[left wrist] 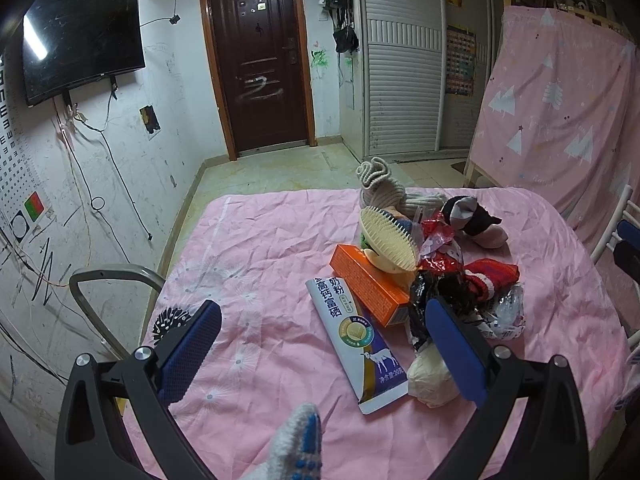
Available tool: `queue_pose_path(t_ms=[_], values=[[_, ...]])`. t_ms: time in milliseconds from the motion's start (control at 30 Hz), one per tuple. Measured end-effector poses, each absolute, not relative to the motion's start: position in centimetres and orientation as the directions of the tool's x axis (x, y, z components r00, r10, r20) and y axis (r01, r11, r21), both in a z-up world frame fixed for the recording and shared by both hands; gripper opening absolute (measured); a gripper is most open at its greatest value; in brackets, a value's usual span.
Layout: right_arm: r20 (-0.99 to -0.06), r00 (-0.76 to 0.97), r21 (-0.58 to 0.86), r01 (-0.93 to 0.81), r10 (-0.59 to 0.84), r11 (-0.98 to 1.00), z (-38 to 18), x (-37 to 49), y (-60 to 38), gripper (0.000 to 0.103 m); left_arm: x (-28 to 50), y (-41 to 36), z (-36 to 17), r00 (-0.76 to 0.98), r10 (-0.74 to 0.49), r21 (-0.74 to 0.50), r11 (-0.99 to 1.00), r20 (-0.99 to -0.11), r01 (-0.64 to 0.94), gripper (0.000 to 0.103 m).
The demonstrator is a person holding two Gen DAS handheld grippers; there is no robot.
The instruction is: Collect trash
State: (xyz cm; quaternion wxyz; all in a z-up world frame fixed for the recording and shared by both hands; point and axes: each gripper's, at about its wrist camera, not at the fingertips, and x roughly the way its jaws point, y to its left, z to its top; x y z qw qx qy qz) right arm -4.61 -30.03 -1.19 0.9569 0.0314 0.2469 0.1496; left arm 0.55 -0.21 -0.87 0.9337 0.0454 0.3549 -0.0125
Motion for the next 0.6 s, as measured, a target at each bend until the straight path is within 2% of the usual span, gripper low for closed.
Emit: queue_pose_path(t_ms=[600], values=[[-0.461, 0.838, 0.126, -0.264, 0.292, 0.956, -0.87, -4.52, -30.05, 0.099, 0.72, -0.56, -0.99, 0.747, 0.013, 0.09, 0.994, -0.665, 0.063, 0.093]])
